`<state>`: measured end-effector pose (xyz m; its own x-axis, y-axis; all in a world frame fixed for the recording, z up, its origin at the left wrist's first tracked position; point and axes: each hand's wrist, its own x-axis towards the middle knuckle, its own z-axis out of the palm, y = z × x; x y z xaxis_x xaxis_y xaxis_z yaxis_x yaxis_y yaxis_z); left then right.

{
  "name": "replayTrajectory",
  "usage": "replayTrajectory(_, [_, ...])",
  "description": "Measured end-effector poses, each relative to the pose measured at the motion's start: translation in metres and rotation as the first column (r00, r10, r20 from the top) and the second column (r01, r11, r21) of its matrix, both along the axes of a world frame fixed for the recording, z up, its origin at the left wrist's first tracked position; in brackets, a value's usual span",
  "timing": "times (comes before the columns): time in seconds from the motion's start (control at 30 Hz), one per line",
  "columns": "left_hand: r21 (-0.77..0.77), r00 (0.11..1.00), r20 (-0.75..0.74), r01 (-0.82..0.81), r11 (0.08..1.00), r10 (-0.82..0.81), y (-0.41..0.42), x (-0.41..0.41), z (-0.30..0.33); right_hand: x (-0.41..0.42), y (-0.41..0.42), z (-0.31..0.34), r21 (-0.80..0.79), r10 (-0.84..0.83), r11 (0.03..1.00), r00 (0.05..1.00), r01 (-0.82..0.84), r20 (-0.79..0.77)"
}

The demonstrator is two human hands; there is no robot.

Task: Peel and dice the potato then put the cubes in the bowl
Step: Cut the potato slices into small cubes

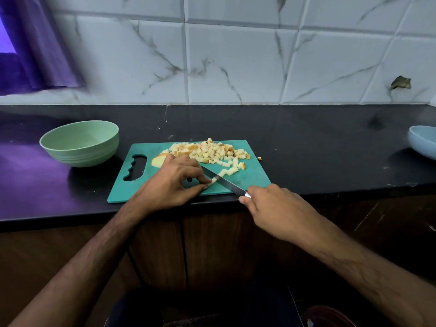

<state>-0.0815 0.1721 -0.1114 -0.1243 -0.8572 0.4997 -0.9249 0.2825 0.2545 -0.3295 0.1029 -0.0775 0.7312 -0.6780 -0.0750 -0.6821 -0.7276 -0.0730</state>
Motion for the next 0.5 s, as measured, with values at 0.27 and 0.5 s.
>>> replayTrajectory(0.27, [-0.022,1.000,-0.002,0.003,1.000,-0.003,-0.001,0.000,-0.001,-0.008,0.005,0.002,-0.012,0.022,1.000,1.000,-0.022,-0.010])
replayTrajectory(0.5, [-0.030,1.000,0.016,-0.010,0.999,0.011,-0.001,0.001,-0.001,0.004,0.001,0.000,-0.037,0.039,0.999,0.999,-0.039,0.002])
